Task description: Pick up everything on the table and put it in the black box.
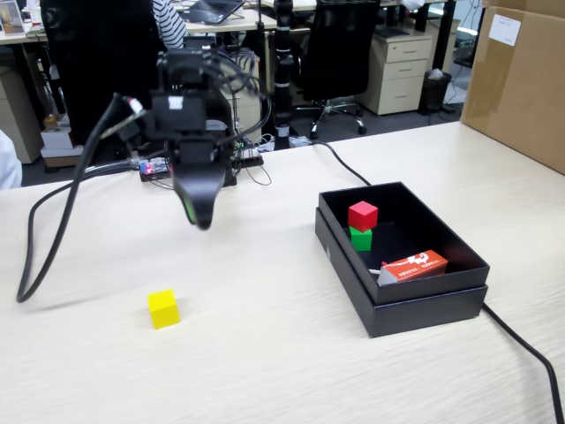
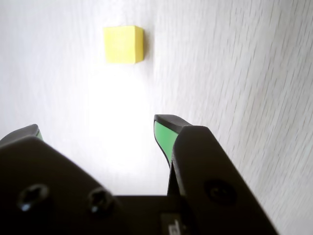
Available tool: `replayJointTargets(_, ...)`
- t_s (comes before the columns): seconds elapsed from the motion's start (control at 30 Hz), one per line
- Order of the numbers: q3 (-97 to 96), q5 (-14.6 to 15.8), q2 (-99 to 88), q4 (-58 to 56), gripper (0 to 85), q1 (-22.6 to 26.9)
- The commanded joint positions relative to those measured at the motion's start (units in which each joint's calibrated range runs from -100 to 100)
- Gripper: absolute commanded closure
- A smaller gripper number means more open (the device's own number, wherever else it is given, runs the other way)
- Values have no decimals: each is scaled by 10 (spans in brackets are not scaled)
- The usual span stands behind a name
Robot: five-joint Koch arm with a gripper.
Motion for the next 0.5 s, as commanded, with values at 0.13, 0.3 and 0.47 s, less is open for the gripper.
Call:
replayJointTargets(0.13, 61, -15, 87, 11, 388, -22)
replayJointTargets(0.3, 112, -20, 175, 23, 388, -30)
replayJointTargets(0.47, 150, -26, 231, 24, 390, -34)
